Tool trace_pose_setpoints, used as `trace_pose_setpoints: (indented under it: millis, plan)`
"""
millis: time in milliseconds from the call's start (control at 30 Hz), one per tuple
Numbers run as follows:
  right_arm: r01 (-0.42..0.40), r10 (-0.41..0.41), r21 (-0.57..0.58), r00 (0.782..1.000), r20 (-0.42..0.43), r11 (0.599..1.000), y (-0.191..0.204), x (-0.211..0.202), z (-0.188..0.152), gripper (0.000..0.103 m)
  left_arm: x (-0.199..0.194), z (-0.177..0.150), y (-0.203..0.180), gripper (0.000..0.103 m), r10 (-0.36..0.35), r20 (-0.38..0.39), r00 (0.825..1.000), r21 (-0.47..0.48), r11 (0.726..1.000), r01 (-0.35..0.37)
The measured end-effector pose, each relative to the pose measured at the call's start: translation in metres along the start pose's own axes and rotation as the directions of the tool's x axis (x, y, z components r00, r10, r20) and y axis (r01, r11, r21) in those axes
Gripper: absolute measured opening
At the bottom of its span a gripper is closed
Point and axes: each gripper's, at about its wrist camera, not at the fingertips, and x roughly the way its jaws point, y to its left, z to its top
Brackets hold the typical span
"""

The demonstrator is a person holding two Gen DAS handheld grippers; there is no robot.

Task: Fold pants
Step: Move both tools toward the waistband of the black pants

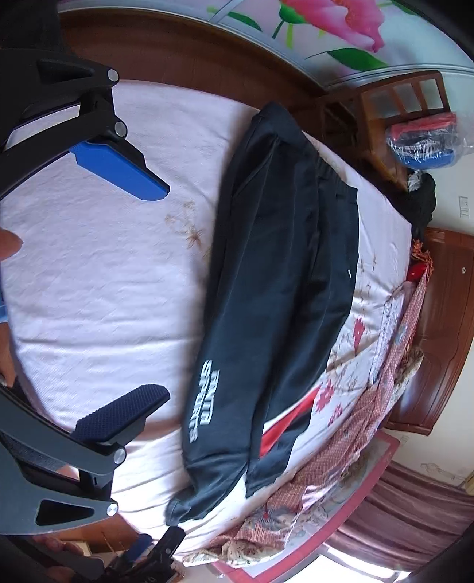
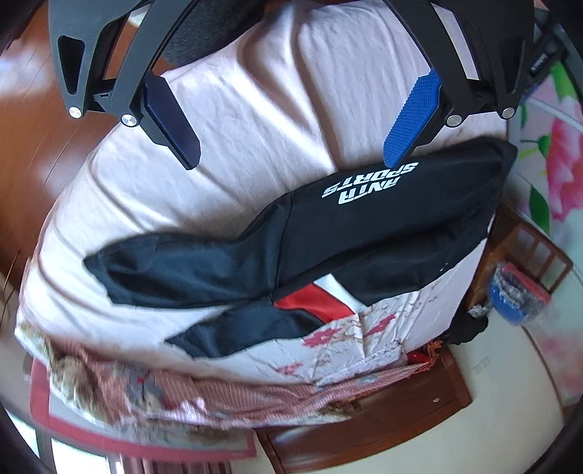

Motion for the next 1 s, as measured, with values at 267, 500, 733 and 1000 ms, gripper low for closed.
trace_pose_setpoints:
  millis: [267,500,733,1000]
  plan:
    - [-0.027,0.036,0.141,0.997,-0.061,0.99,-0.035,0.062,0.014,0.1,0.056,0.016,0.009,0.101,0.067,-0.09,0.994,-0.012,0.998,-0.069]
    - [-0.139,0.144,0.182,0.99,-0.015,0.973,-0.045,0.082,0.026,0.1,0.065,0.018,0.018,0.101,0.062,-0.104,0.993,-0.015,0.998,-0.064]
    - [-0.154,0.152,0.206,0.988,0.027,0.966,-0.051,0.098,0.043,0.1,0.072,0.025,0.033,0.101,0.047,-0.121,0.991,-0.078,0.995,-0.057]
    - [-0.195,0.187,0.301,0.981,0.054,0.934,-0.063,0.118,0.06,0.1,0.084,0.027,0.041,0.101,0.048,-0.163,0.985,-0.106,0.992,-0.066]
